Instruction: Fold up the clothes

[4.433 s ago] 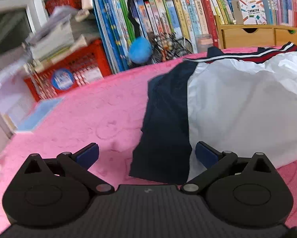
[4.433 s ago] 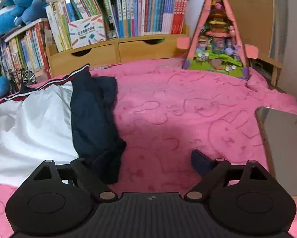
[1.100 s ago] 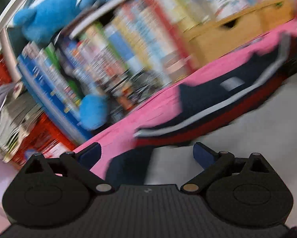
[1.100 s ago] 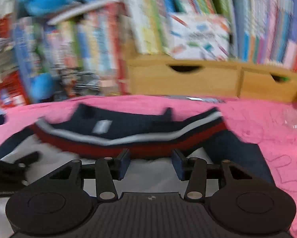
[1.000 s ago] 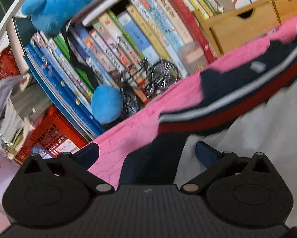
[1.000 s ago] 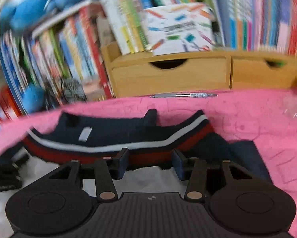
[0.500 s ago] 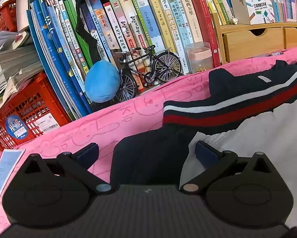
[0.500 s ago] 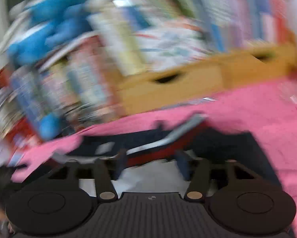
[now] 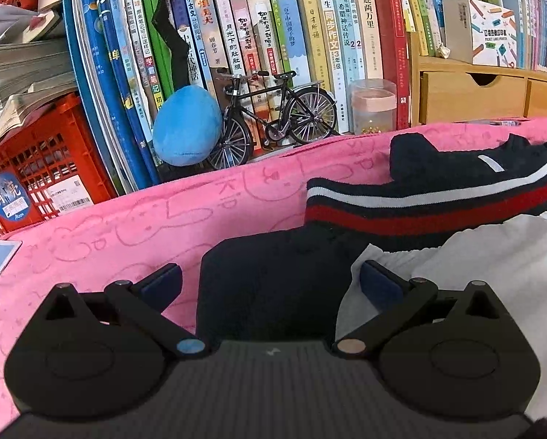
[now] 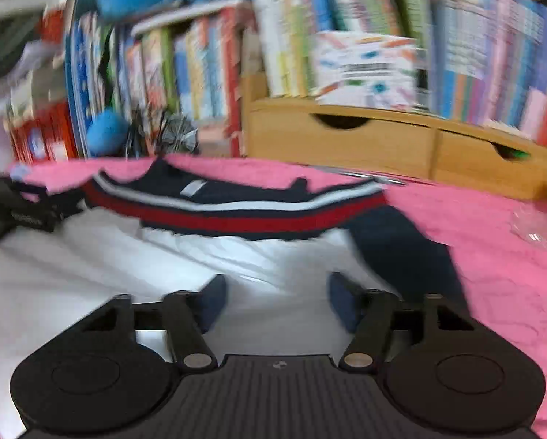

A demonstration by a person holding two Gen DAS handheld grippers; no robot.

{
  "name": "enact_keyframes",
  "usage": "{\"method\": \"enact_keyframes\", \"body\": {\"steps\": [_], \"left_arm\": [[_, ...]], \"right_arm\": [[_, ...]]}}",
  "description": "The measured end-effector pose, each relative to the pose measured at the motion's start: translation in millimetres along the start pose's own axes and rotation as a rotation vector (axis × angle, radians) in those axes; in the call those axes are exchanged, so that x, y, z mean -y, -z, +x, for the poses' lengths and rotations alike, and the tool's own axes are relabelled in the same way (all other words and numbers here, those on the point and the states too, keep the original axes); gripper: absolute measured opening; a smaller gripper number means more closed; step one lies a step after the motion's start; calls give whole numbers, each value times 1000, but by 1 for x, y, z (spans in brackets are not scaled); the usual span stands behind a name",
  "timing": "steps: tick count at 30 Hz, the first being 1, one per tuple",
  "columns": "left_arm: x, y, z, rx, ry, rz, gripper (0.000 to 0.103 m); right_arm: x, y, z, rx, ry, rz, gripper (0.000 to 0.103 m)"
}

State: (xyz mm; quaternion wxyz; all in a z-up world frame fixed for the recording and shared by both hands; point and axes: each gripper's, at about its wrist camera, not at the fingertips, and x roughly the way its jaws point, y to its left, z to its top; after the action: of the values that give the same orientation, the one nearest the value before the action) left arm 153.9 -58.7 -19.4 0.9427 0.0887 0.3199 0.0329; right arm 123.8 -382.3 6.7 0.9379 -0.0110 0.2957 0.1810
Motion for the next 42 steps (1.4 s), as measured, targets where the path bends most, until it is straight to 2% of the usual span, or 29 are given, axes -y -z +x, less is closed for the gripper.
{"method": "enact_keyframes", "body": {"steps": [2,4,6,9,13,15,16,18,21,23,25,26,28,30,32,35,36,38,39,40,42], "left_arm": [[2,-1,-1,9,-17,11,103],[2,-1,-4,21,-29,13,103],[0,2,-13,44,-44,-1,103],[-4,10,-47,91,-43,-15,103],[-6,38,-124,197,38,35,103],[0,50,-166,239,89,127,103],[5,56,-180,236,126,182,103],[17,69,-203,216,203,290,103],[34,81,-221,166,332,387,103],[49,85,-228,175,339,462,103],[65,90,-227,186,314,535,103],[72,91,-222,185,306,567,103],[85,94,-211,171,317,615,103],[98,98,-202,181,316,657,103],[114,96,-197,225,271,706,103],[137,98,-190,318,157,800,103],[139,98,-190,325,151,815,103],[139,98,-189,320,163,834,89],[139,98,-189,318,168,844,70],[139,98,-189,316,174,853,60],[139,97,-188,312,185,872,60]], "right_arm": [[3,0,-18,-5,89,35,57],[-6,3,-39,0,158,29,82],[-26,15,-65,39,143,-62,84],[-61,38,-96,30,98,-202,87],[-101,72,-124,28,35,-282,88],[-123,85,-133,45,20,-392,89],[-135,91,-137,54,14,-451,91],[-157,105,-138,61,16,-652,91],[-177,119,-128,88,5,-907,89],[-180,112,-118,89,-15,-957,88],[-179,102,-104,69,8,-975,70],[-178,97,-98,64,3,-972,70],[-178,90,-93,63,-9,-954,50],[-178,83,-95,73,-17,-932,44],[-174,71,-102,83,-30,-894,41],[-162,50,-108,92,-65,-816,41],[-159,45,-110,95,-80,-803,42],[-153,43,-114,106,-110,-822,46],[-151,46,-117,110,-126,-852,48],[-150,50,-121,111,-146,-894,49],[-152,67,-130,116,-163,-1034,49]]}}
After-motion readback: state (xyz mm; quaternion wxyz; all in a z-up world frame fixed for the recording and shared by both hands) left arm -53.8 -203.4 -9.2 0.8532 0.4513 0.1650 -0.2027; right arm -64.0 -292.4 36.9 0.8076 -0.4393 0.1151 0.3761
